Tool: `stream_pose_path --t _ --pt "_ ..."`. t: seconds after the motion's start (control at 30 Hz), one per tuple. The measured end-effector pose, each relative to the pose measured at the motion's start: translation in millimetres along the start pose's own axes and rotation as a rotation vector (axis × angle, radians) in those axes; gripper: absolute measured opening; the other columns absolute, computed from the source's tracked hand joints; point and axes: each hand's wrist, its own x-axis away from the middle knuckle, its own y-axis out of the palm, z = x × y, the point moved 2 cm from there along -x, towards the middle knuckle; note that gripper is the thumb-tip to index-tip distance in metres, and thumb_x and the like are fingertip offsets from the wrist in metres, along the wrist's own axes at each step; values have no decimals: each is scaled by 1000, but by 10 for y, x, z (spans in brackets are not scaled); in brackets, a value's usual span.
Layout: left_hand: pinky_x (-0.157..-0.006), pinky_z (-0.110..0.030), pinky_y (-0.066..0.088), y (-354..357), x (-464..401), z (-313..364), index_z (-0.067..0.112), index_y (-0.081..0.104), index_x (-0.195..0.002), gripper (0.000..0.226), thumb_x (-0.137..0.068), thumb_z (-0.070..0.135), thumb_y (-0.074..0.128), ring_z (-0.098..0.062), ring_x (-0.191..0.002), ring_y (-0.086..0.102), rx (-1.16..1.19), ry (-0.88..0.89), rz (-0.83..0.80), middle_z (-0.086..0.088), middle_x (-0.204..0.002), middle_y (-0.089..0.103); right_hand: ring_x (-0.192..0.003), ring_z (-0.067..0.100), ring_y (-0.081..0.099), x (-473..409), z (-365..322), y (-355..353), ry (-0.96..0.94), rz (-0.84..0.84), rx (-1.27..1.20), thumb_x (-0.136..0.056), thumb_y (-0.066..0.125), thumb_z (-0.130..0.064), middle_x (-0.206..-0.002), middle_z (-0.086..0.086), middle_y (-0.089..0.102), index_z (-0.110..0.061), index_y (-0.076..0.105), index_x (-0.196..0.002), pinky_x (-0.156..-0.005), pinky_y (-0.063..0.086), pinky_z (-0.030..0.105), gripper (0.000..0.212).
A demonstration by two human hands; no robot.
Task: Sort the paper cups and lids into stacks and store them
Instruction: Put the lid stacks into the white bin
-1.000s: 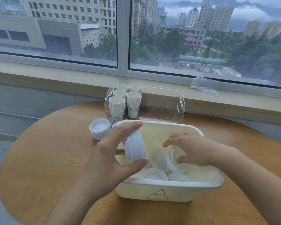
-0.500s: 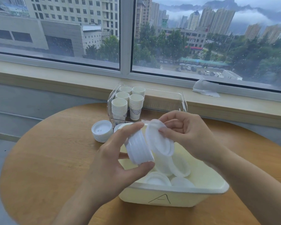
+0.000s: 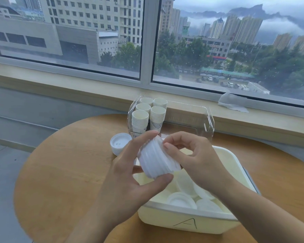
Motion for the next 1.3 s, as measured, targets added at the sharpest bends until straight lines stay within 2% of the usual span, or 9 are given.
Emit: stream_pose_path --t 0.1,0.23,0.47,0.57,0.63,0.77,0.97,1.13,1.3 --pt "-85 -21 58 -126 -3 -49 57 51 -138 83 -72 36 96 -13 -112 69 -23 6 18 18 -124 66 -79 2 66 -10 -94 48 -3 -122 -33 -99 65 -51 -99 -10 78 -30 81 -109 -65 54 22 28" --pt "-89 -29 61 -285 2 -142 57 50 -140 82 -69 47 90 -14 -113 70 -21 9 34 12 -128 68 -100 14 75 -90 -160 104 25 -249 57 -82 66 -72 -119 -17 75 -40 75 -123 -91 61 42 54" --pt "-89 -24 59 -514 -14 -317 55 49 -141 85 -68 43 92 -14 -116 68 -21 16 74 17 -130 65 -122 7 68 -310 -277 378 -51 -347 1 -81 78 -58 -127 -16 73 -34 67 -133 -98 59 42 58" --pt "-97 -24 54 -596 -21 -455 56 48 -142 87 -69 40 92 -15 -123 63 -64 16 116 20 -135 61 -119 2 68 -404 -262 525 -76 -348 17 -83 77 -56 -127 -24 70 -44 61 -132 -95 60 32 53" --pt "-99 -14 44 -656 -27 -562 58 46 -144 89 -68 46 90 -12 -126 55 -127 1 169 25 -135 57 -115 2 69 -477 -260 620 -75 -373 34 -84 75 -60 -131 -29 66 -50 57 -132 -93 59 27 53" --pt "-95 -7 40 -730 -71 -775 58 45 -145 88 -69 56 89 -9 -124 54 -127 -57 199 25 -134 57 -105 9 74 -718 -214 791 -10 -457 73 -79 75 -68 -135 -24 65 -48 51 -140 -98 59 39 69" --pt "-98 -10 42 -748 -143 -1194 58 39 -150 89 -78 43 89 -5 -130 55 -158 -119 126 24 -138 58 -107 1 66 -1117 -83 1076 -16 -611 451 -78 74 -71 -138 -26 58 -45 42 -151 -102 54 32 84" --pt "-100 -20 46 -716 -159 -1614 55 42 -149 90 -77 36 92 -4 -126 56 -172 -190 118 23 -137 58 -121 8 60 -1373 55 1336 -31 -750 688 -83 76 -65 -149 -17 56 -36 42 -154 -106 46 30 84" --pt "-104 -27 48 -677 -132 -1888 63 38 -146 91 -71 58 89 3 -125 53 -187 -259 49 25 -132 57 -117 7 56 -1520 167 1456 35 -877 836 -85 78 -59 -149 -19 54 -33 42 -156 -106 45 31 83"
